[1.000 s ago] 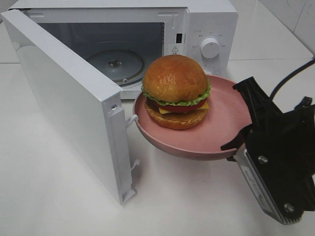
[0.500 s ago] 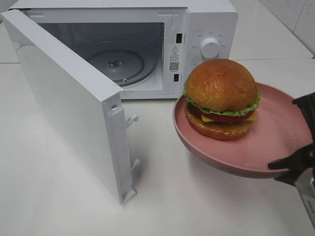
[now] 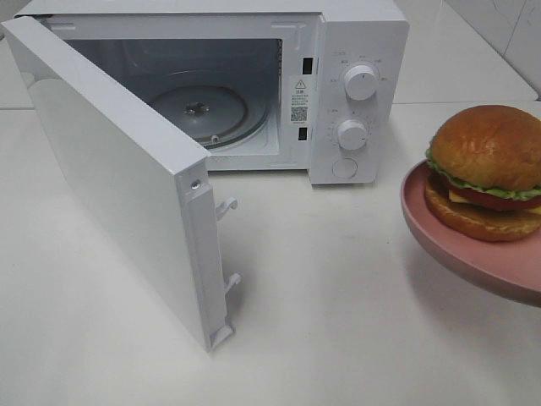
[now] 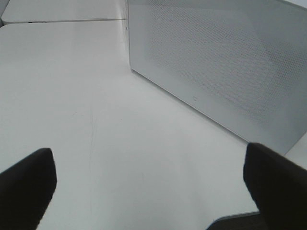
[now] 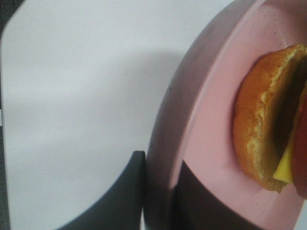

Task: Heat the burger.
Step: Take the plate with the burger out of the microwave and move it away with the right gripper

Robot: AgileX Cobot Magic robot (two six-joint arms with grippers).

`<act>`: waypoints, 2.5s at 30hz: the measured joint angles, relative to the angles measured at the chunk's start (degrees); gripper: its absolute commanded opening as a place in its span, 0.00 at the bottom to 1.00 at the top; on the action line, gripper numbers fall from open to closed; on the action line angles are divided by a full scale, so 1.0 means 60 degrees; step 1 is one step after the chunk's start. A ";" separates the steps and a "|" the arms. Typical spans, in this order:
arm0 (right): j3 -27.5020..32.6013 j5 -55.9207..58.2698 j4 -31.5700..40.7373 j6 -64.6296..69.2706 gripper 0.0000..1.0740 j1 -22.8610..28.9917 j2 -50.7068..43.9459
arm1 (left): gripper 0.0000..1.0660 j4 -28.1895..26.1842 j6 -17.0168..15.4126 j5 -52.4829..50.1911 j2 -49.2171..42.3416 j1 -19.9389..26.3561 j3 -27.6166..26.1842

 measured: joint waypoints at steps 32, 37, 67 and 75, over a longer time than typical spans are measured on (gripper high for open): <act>0.0000 0.2063 -0.3753 1.0514 0.00 0.0000 0.1900 | 0.92 0.0000 0.0000 0.0000 0.0000 0.0000 0.0000; 0.0000 0.2072 -0.3829 1.2003 0.00 0.0000 0.2788 | 0.92 0.0000 0.0000 0.0000 0.0000 0.0000 0.0000; -0.1261 0.0984 -0.4822 1.8688 0.05 0.0000 0.9798 | 0.92 0.0000 0.0000 0.0000 0.0000 0.0000 0.0000; -0.1261 0.0411 -0.5032 1.9595 0.06 0.0000 1.0256 | 0.92 0.0000 0.0000 0.0000 0.0000 0.0000 0.0000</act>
